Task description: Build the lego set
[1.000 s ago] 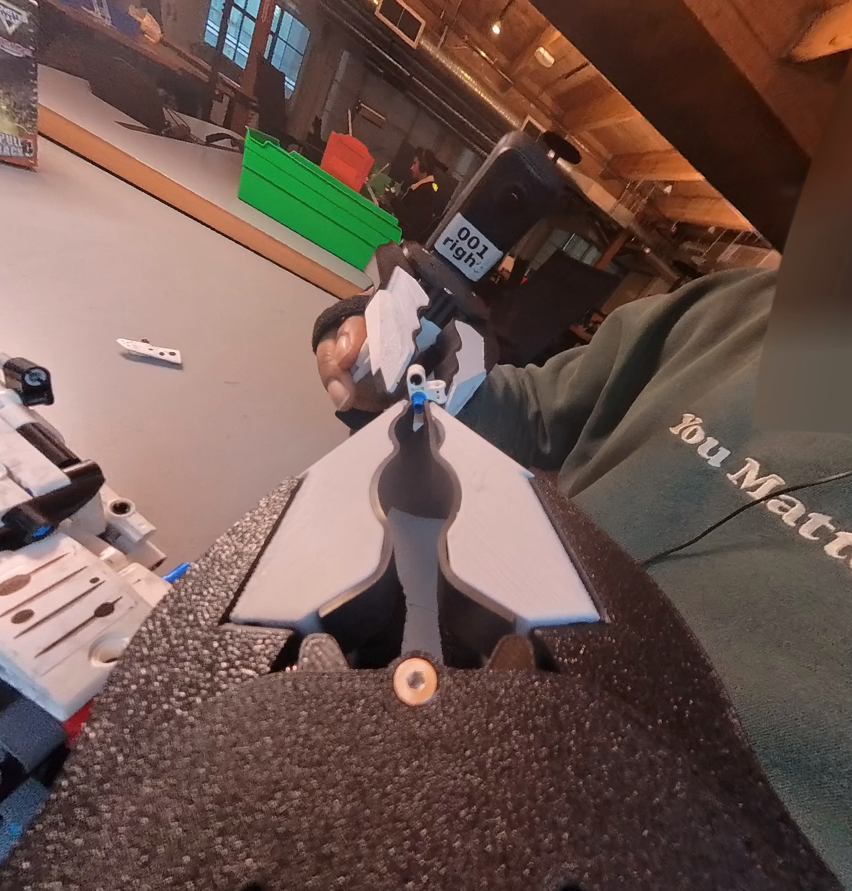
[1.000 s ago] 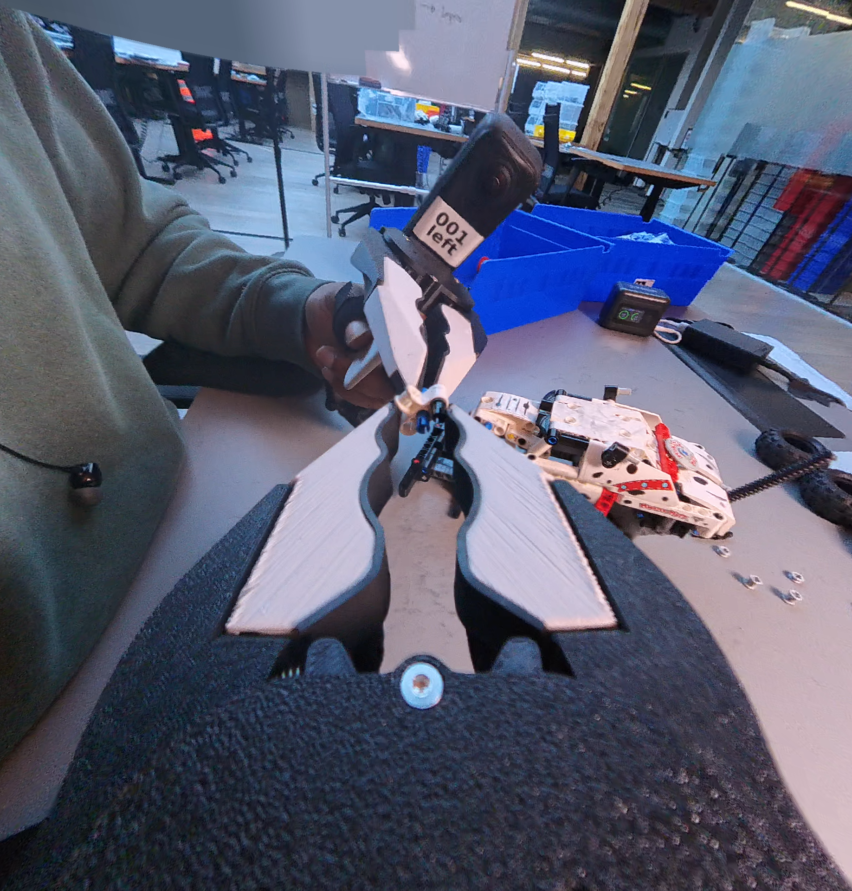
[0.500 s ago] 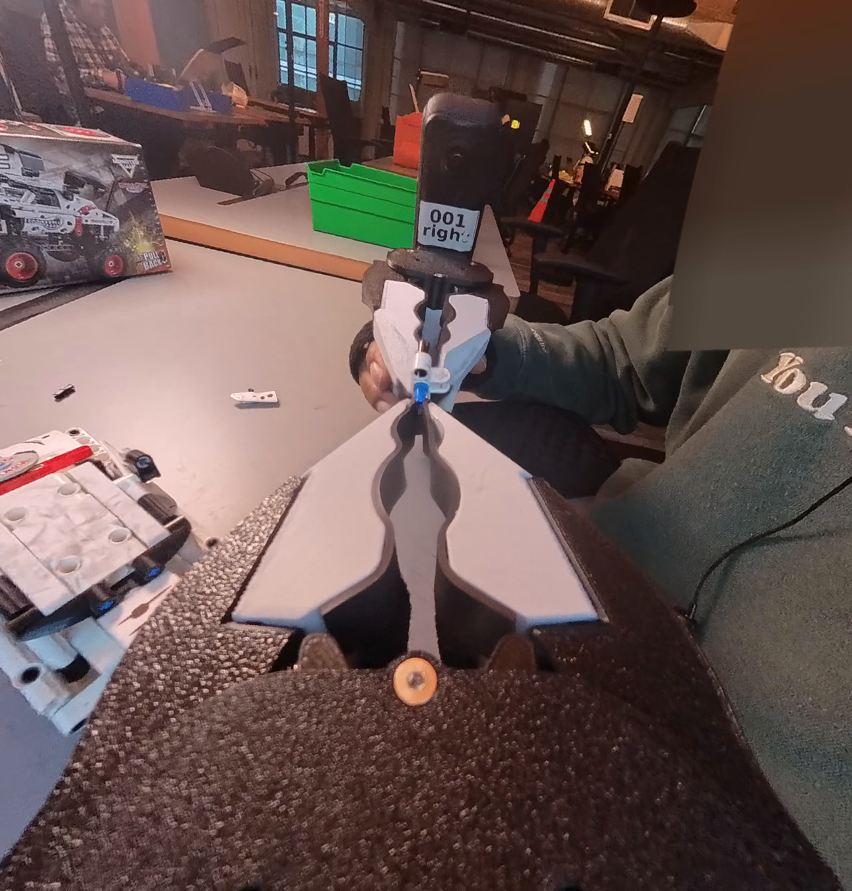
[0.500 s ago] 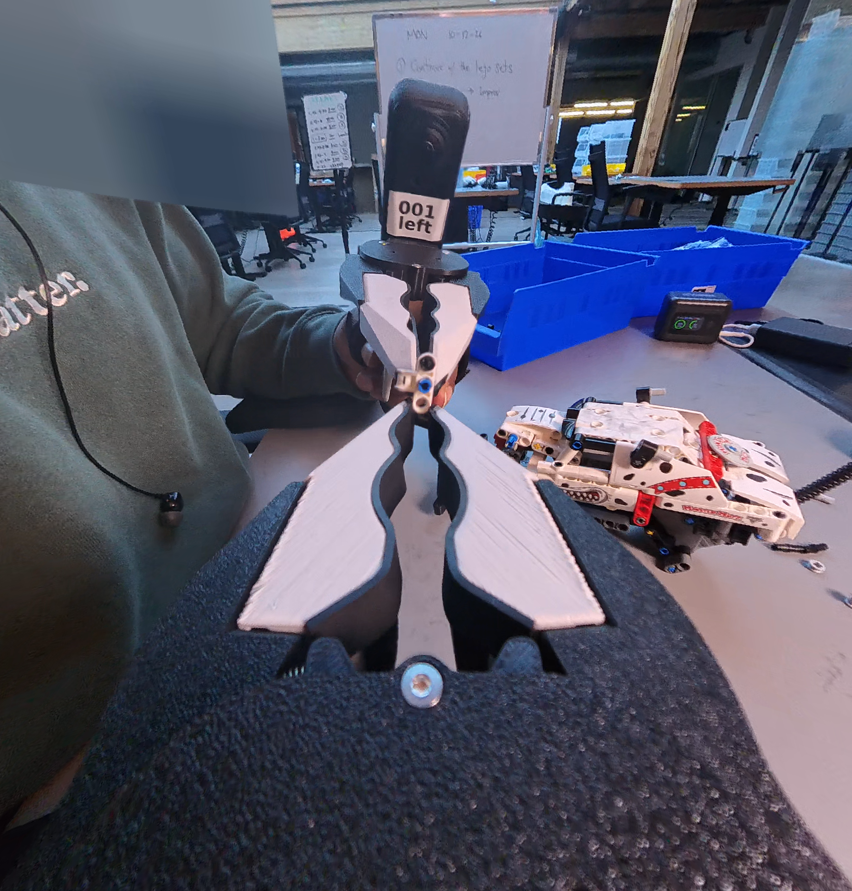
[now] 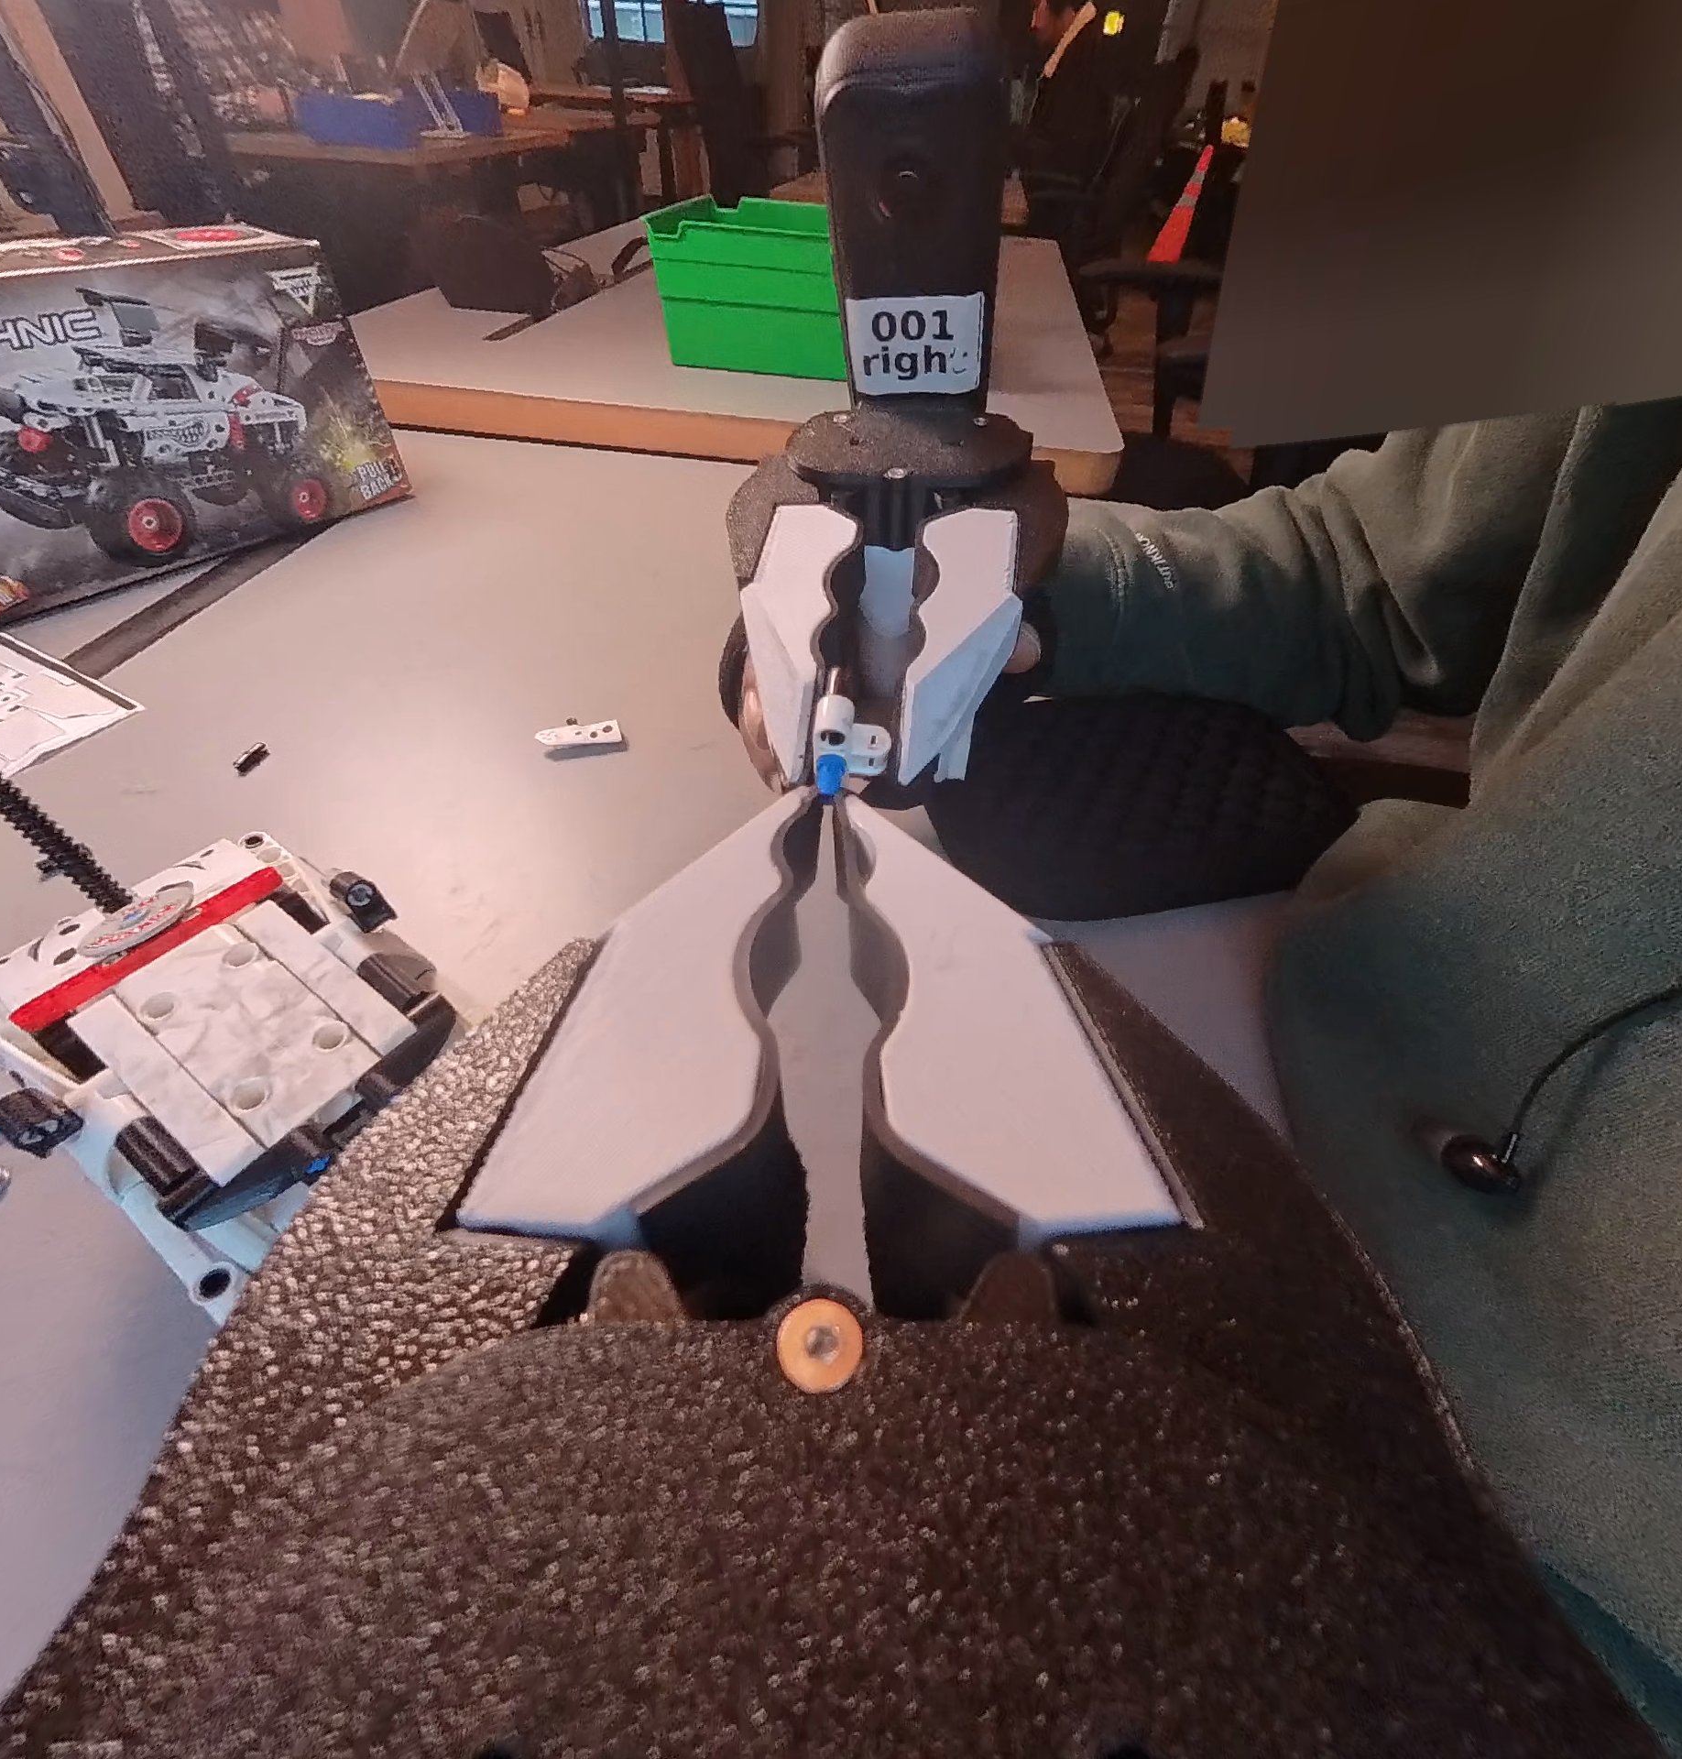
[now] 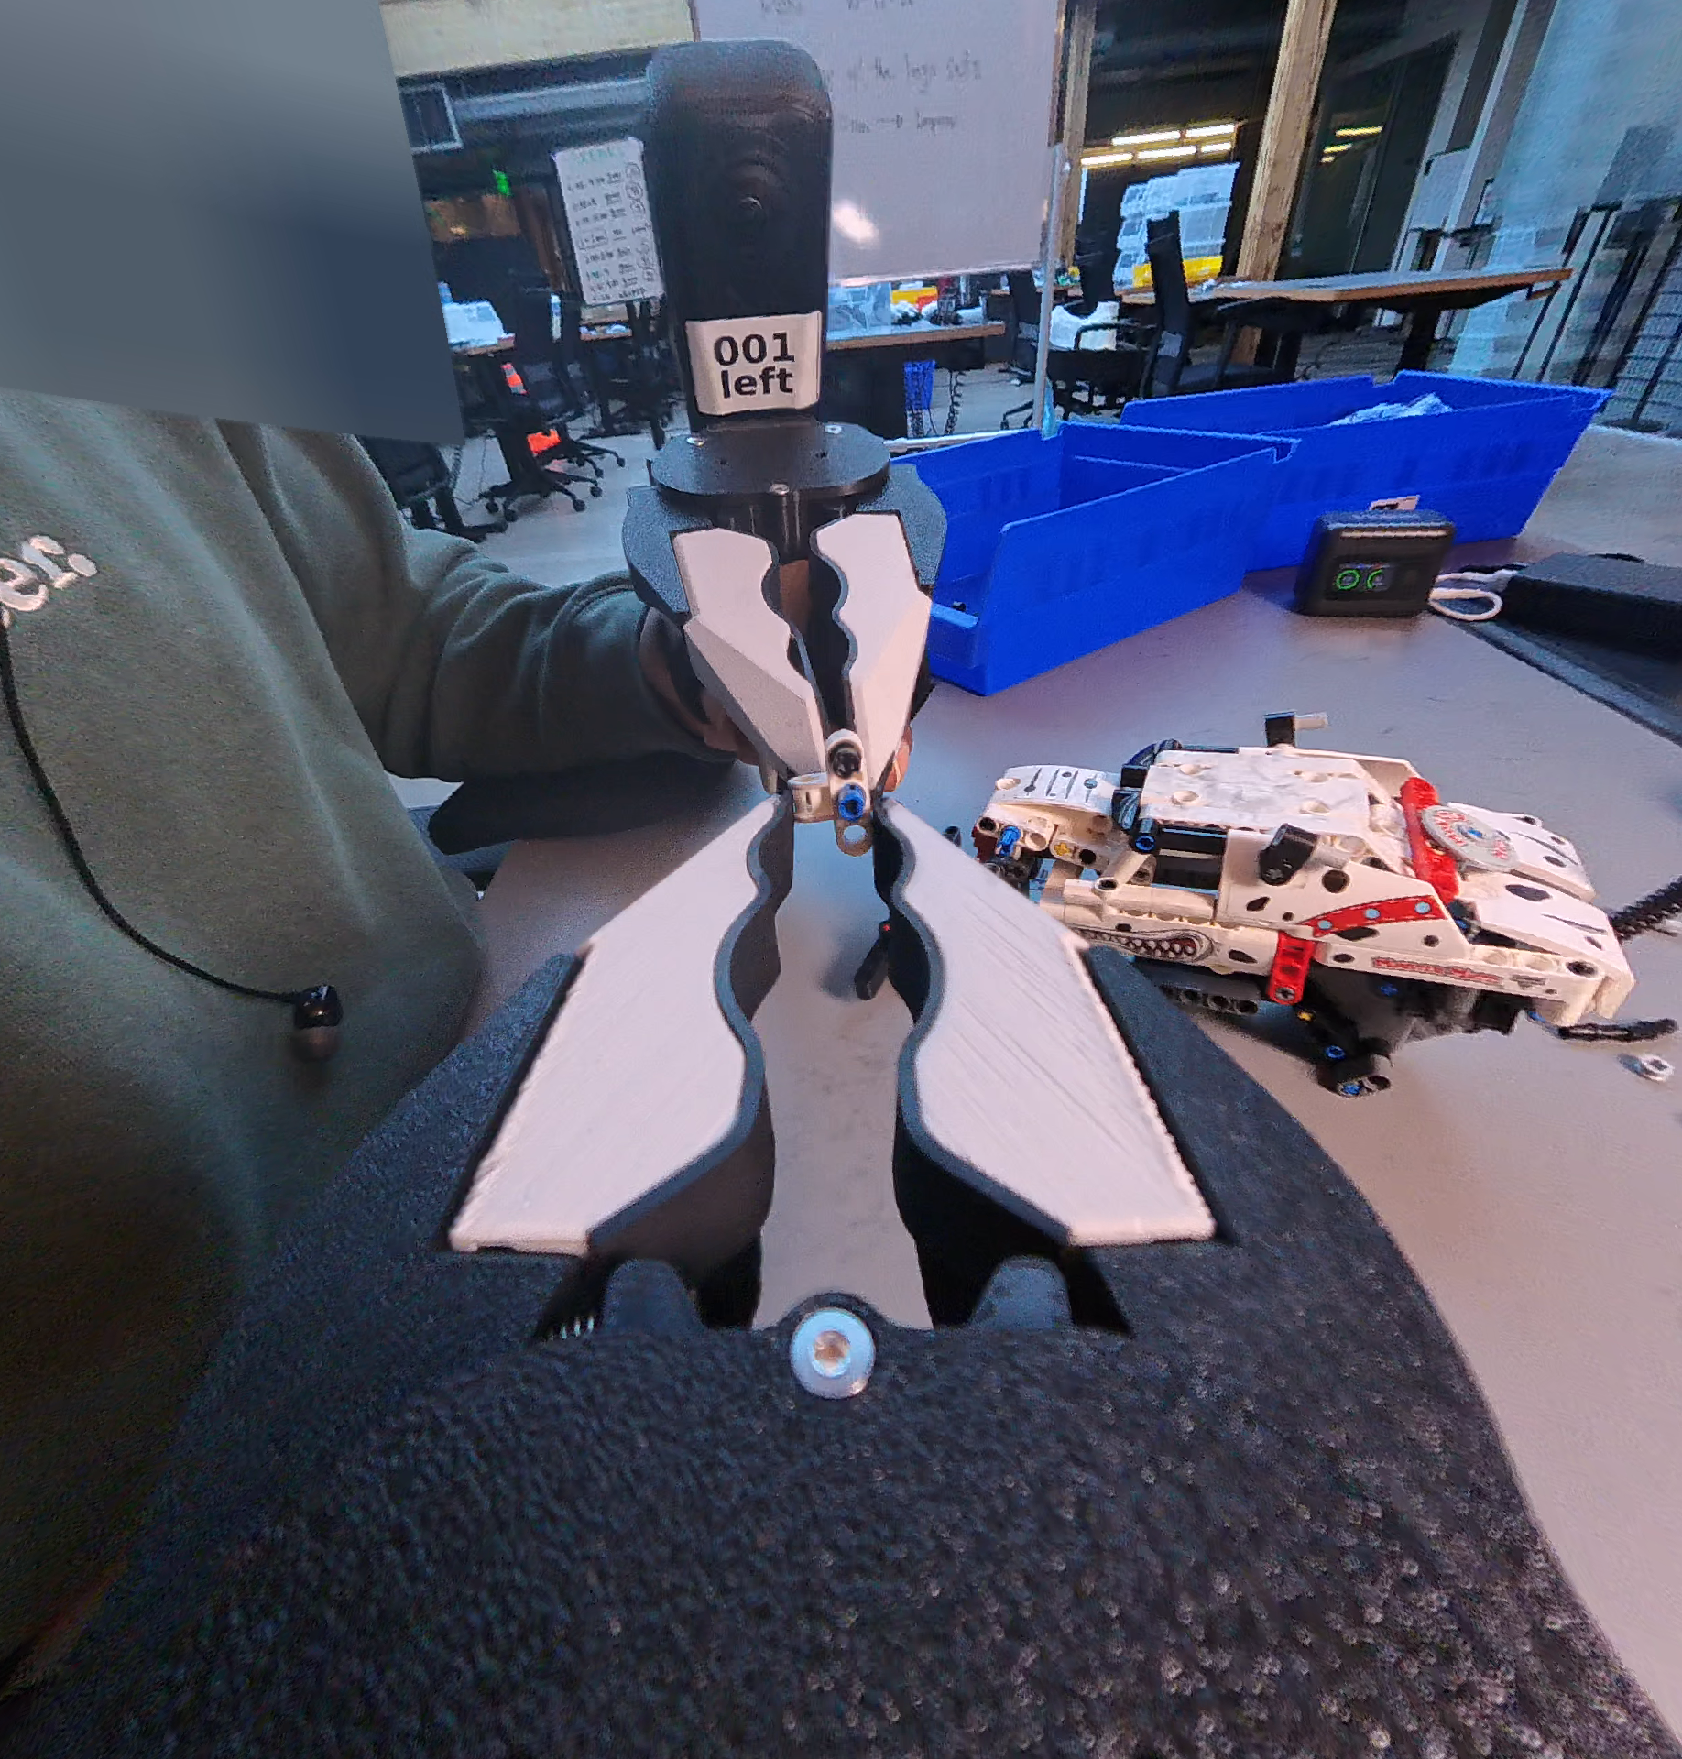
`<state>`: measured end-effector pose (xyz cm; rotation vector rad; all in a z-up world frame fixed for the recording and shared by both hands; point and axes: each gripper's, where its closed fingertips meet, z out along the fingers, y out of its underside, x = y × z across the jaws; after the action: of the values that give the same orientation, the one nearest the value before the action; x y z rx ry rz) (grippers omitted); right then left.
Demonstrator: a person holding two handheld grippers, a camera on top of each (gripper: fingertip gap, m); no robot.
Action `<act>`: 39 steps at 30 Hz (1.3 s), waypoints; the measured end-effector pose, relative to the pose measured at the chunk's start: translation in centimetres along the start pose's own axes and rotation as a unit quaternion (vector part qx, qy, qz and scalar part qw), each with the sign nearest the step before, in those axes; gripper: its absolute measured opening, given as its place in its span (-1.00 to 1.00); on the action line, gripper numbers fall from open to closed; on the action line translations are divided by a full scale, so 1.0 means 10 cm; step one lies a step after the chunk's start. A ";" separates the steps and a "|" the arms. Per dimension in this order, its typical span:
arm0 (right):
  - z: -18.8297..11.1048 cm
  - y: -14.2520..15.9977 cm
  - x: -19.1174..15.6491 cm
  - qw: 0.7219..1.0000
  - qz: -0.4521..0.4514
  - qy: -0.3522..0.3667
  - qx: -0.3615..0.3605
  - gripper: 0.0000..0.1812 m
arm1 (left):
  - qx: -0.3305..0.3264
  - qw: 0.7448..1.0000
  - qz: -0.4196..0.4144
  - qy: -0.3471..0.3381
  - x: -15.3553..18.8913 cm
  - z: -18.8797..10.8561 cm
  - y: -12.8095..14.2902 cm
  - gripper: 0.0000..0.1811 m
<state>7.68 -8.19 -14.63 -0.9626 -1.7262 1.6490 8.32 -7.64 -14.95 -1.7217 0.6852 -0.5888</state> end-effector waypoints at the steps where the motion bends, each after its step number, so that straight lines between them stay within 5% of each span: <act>1: 0.00 0.01 0.00 1.000 0.005 -0.003 -0.001 -0.84 | -0.004 1.000 0.000 -0.001 0.00 0.00 0.01 -1.00; 22: 0.06 0.27 0.02 0.997 -0.058 0.019 -0.047 -0.84 | -0.011 0.996 -0.085 0.039 0.03 0.05 0.20 -0.98; 39: 0.07 0.38 0.04 0.995 -0.064 0.019 -0.075 -0.84 | -0.049 0.999 -0.019 0.009 0.01 0.06 0.31 -0.96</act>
<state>7.33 -8.34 -18.47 -0.9250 -1.8666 1.4283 8.42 -7.91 -18.10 -1.8267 0.7056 -0.6066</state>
